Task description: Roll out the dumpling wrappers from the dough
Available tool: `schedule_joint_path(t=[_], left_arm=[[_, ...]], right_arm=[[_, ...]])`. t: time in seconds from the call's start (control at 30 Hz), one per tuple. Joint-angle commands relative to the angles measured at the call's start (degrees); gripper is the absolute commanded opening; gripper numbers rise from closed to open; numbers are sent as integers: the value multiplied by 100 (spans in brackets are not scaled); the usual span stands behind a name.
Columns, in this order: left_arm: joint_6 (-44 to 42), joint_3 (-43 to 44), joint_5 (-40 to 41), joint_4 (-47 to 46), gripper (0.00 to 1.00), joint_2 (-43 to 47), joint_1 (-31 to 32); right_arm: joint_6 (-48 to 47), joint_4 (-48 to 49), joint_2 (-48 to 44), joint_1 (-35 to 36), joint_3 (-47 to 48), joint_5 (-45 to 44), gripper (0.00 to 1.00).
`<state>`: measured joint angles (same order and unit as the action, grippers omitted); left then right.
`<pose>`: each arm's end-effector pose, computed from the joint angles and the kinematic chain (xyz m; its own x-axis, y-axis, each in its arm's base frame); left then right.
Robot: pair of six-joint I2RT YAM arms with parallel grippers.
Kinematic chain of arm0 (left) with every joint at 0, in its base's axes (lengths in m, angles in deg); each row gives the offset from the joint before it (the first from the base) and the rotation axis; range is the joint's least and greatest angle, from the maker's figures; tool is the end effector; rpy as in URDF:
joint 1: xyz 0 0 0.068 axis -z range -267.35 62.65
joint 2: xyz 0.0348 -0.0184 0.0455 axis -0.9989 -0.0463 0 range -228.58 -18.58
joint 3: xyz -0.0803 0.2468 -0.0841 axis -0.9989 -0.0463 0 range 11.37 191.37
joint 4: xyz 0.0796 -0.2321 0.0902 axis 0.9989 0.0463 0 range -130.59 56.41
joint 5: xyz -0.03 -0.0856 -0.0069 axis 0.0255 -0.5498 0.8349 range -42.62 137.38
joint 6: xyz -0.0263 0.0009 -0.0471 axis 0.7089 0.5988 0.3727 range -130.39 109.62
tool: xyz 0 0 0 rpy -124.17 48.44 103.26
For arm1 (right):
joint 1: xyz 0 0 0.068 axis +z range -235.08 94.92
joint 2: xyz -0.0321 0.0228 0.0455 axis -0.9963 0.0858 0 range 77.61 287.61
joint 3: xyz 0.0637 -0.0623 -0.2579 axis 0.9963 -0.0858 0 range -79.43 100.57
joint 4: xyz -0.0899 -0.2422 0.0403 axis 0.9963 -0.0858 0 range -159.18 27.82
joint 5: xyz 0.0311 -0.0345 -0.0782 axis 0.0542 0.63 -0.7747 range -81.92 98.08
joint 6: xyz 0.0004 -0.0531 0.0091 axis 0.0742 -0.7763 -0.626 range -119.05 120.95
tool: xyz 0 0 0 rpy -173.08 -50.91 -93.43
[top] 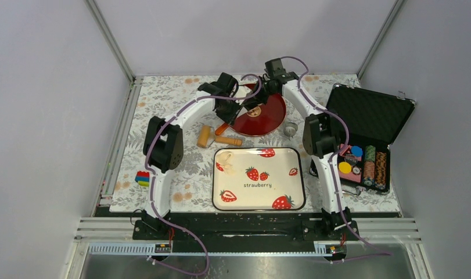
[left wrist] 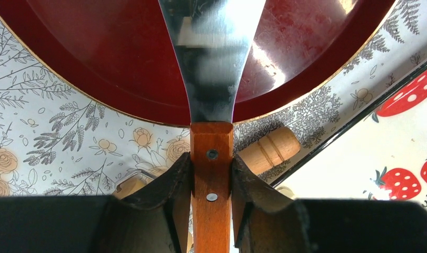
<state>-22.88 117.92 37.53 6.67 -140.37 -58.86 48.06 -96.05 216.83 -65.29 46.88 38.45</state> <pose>0.4028 -0.2256 0.2345 -0.6445 0.5923 -0.4835 0.6953 0.7171 -0.0484 0.5056 0.2010 0.2135 -0.9194 0.3409 -0.1961 0.0818 0.6535 0.7525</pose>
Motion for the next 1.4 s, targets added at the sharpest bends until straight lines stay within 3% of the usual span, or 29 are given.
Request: schedule_joint_path(t=[0.0,0.27,1.37], left_arm=[[222,396,72,-139,0,-62,-37],[356,400,179,-74,0,-230,-73],[369,368,318,26,0,348,-65]], right_arm=[[-99,-735,161,161,576,-979,0],[-306,-1187,338,318,588,-1640,0],[-179,-1639,843,388,1176,-2142,0]])
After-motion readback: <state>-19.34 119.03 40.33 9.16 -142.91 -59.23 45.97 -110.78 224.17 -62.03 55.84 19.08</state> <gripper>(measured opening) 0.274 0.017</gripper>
